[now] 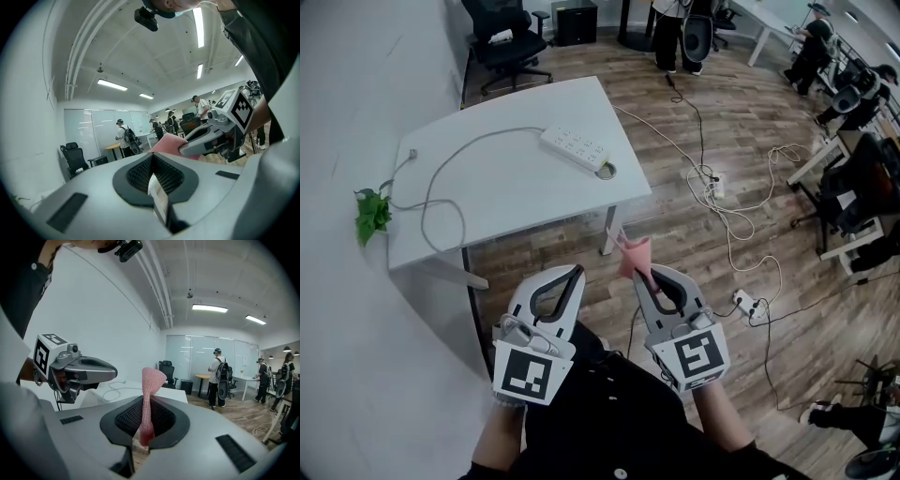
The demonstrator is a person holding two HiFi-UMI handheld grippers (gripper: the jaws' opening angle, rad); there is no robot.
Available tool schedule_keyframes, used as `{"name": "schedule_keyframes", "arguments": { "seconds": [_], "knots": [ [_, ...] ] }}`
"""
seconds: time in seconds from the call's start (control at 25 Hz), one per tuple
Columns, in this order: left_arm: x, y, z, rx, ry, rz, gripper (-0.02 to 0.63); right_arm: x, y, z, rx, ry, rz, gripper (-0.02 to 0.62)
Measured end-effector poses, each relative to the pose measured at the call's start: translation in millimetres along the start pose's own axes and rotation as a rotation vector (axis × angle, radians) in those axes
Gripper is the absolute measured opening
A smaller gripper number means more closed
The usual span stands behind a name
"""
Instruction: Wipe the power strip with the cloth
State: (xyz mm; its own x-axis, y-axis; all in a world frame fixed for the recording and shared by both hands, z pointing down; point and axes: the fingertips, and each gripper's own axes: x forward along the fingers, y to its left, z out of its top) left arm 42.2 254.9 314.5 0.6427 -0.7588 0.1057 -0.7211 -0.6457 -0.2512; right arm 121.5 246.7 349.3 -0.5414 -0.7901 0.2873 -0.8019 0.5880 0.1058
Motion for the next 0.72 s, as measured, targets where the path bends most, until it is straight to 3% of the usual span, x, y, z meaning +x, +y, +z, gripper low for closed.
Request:
{"name": "schedule_keyframes", "arguments": {
  "seconds": [0.32,0.72],
  "knots": [
    [20.1,9.8,-4.9,0.009,0.000,0.008,0.014,11.2,-19.2,-5.8,0.009,0.000,-0.010,0.051],
    [74.5,64.5,-15.7,0.010,0.008,0.017,0.014,68.6,-67.6,3.2,0.005,0.018,-0.026,0.051]
  ]
}}
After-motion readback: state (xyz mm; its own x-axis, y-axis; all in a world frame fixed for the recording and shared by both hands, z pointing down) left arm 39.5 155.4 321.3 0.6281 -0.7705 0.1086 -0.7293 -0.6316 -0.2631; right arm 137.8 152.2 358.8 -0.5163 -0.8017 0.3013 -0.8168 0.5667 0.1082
